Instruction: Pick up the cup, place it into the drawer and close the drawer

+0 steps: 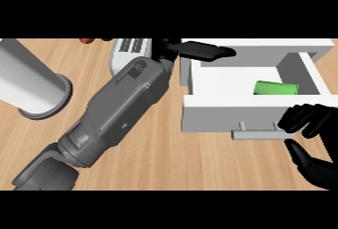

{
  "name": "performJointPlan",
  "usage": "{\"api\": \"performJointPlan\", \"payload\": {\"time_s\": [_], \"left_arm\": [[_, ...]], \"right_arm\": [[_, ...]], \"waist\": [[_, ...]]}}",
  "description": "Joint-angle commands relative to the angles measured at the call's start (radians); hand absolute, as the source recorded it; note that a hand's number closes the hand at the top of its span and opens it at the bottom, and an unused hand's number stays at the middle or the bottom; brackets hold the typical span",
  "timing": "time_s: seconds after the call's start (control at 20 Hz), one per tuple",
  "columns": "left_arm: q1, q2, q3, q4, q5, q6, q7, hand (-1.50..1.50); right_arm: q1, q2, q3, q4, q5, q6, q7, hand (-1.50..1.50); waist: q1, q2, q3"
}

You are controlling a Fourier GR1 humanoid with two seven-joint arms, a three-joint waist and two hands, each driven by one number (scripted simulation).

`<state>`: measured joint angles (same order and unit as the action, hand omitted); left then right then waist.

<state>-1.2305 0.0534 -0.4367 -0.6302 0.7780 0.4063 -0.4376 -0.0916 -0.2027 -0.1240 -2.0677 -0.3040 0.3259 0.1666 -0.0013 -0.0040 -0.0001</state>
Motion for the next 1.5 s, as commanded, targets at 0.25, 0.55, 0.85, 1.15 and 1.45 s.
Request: {"api": "performJointPlan", "payload": {"time_s": [0.25, 0.55, 0.85, 1.15, 1.45], "left_arm": [[0.316, 0.168, 0.02, -0.335, 0.014, 0.015, 0.046, -1.5], [0.568, 0.32, 0.029, -0.635, 0.048, 0.001, 0.146, -1.5], [0.752, 0.433, 0.101, -0.784, 0.049, -0.067, 0.13, -1.5], [0.887, 0.475, 0.135, -0.855, 0.074, -0.13, 0.112, -1.5], [1.019, 0.514, 0.198, -0.838, 0.072, -0.278, 0.062, -1.5]], "right_arm": [[0.091, -0.097, 0.005, 0.005, 0.142, 0.105, -0.059, 1.5], [0.044, -0.078, 0.044, 0.074, 0.278, 0.05, -0.05, 1.5], [-0.003, -0.087, 0.153, 0.132, 0.482, 0.047, -0.104, 1.5], [-0.018, -0.163, 0.282, 0.218, 0.797, 0.003, -0.232, 1.5], [-0.114, -0.106, 0.357, 0.494, 0.981, -0.124, -0.333, 1.5]], "waist": [[0.036, -0.009, 0.0], [0.054, -0.007, 0.0], [0.036, 0.001, 0.0], [0.038, 0.002, 0.0], [0.023, 0.006, 0.0]]}}
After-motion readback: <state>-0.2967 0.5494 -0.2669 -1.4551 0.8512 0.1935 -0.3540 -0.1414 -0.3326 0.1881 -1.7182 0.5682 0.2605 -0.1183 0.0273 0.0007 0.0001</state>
